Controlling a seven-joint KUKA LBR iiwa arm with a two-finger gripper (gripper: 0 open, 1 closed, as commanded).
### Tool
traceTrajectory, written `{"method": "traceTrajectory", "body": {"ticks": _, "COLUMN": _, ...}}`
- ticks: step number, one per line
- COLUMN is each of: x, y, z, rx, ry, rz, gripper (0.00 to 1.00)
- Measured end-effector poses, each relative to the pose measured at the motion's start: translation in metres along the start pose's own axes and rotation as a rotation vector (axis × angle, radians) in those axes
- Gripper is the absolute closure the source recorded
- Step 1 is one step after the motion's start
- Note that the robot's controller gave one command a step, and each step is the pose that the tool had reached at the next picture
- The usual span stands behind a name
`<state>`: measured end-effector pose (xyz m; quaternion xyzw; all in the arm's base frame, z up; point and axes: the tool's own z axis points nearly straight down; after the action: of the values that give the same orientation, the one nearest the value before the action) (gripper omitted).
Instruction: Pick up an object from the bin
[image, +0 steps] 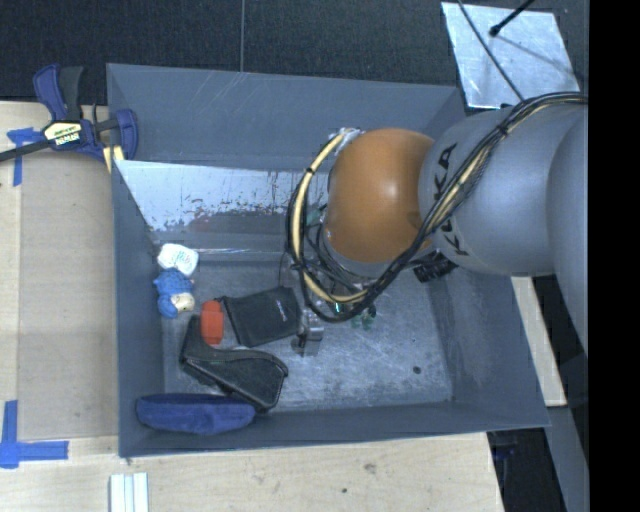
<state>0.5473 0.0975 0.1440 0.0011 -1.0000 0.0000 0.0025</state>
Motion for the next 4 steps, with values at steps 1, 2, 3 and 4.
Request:
{"method": "traceTrajectory", "body": {"ticks": 1, "x": -0.034, "y": 0.020, "z": 0.077, "rx": -0.001, "ry": -0.005, "rz": -0.011, "gripper": 0.00}}
{"method": "traceTrajectory", "body": {"ticks": 2, "x": -0.036, "y": 0.019, "z": 0.072, "rx": -0.001, "ry": -0.012, "rz": -0.007, "gripper": 1.00}}
{"method": "traceTrajectory", "body": {"ticks": 3, "x": -0.047, "y": 0.018, "z": 0.073, "rx": -0.001, "ry": -0.010, "rz": -0.020, "gripper": 1.00}}
{"method": "traceTrajectory", "body": {"ticks": 4, "x": -0.032, "y": 0.037, "z": -0.019, "rx": -0.002, "ry": -0.016, "rz": -0.037, "gripper": 1.00}}
